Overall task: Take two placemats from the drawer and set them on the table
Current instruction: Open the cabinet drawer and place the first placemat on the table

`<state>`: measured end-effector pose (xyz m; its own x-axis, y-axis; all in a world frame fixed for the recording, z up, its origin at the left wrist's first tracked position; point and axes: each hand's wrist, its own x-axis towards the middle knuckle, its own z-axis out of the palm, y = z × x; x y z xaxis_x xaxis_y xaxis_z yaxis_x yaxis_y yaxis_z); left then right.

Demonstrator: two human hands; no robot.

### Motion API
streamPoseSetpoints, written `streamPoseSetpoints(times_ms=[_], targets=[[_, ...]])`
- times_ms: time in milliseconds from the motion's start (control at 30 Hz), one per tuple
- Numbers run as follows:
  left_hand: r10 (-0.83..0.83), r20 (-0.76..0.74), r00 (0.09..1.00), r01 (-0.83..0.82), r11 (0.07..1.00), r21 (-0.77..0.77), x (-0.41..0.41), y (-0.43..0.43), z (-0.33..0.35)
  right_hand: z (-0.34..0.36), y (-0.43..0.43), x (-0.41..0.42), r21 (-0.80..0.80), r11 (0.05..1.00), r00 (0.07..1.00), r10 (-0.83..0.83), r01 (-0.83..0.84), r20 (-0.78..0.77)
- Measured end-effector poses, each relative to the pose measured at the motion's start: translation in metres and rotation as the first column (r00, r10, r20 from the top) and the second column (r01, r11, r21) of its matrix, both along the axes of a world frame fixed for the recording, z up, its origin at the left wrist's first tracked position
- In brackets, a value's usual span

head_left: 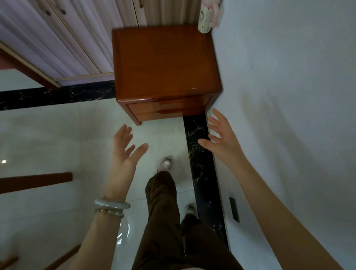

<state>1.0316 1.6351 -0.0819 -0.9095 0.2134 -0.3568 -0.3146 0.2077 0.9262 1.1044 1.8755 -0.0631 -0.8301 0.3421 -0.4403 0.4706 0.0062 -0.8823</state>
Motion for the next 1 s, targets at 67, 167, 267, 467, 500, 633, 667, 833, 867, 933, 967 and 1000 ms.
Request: streamPoseSetpoints(times_ms=[67, 167, 267, 467, 500, 633, 667, 833, 867, 933, 967, 1000], targets=[[0.007, 0.022, 1.000, -0.007, 1.000, 0.000, 0.006, 0.000, -0.012, -0.011, 0.000, 0.002, 0.005, 1.000, 1.000, 0.003, -0.003, 0.013], [0.009, 0.084, 0.996, -0.009, 1.000, 0.007, -0.001, 0.001, -0.043, -0.036, 0.004, -0.006, 0.004, 1.000, 0.999, -0.015, 0.015, 0.030], [0.001, 0.107, 0.994, 0.000, 1.000, -0.009, -0.023, 0.003, -0.083, -0.074, 0.009, -0.023, -0.002, 1.000, 0.999, -0.016, 0.016, 0.038], [-0.028, 0.039, 0.999, 0.030, 0.998, -0.054, -0.080, 0.005, -0.195, -0.189, 0.023, -0.065, 0.025, 1.000, 1.000, -0.001, 0.001, -0.013], [-0.022, 0.020, 1.000, 0.023, 0.998, -0.057, -0.089, 0.003, -0.216, -0.210, 0.025, -0.070, 0.028, 1.000, 1.000, 0.003, -0.002, -0.027], [0.041, -0.046, 0.998, -0.042, 0.999, -0.024, -0.115, -0.001, -0.299, -0.297, 0.032, -0.086, 0.058, 0.998, 0.996, 0.014, -0.008, -0.091], [0.046, -0.048, 0.998, -0.047, 0.999, -0.011, -0.118, -0.001, -0.318, -0.315, 0.033, -0.089, 0.064, 0.998, 0.995, 0.015, -0.009, -0.103], [0.016, -0.047, 0.999, -0.014, 0.999, 0.041, -0.130, 0.004, -0.411, -0.398, 0.031, -0.103, 0.091, 0.996, 0.984, 0.018, -0.002, -0.176], [-0.009, -0.050, 0.999, 0.011, 0.999, 0.040, -0.134, 0.006, -0.428, -0.413, 0.032, -0.106, 0.091, 0.996, 0.982, 0.020, -0.003, -0.189], [-0.045, -0.017, 0.999, 0.046, 0.997, 0.060, -0.139, 0.009, -0.462, -0.442, 0.034, -0.112, 0.083, 0.997, 0.980, 0.012, 0.004, -0.196], [-0.063, 0.007, 0.998, 0.062, 0.995, 0.080, -0.142, 0.011, -0.474, -0.453, 0.035, -0.115, 0.077, 0.997, 0.980, -0.003, 0.019, -0.198], [-0.082, 0.029, 0.996, 0.079, 0.991, 0.104, -0.145, 0.015, -0.487, -0.464, 0.037, -0.119, 0.073, 0.997, 0.980, -0.016, 0.031, -0.199]])
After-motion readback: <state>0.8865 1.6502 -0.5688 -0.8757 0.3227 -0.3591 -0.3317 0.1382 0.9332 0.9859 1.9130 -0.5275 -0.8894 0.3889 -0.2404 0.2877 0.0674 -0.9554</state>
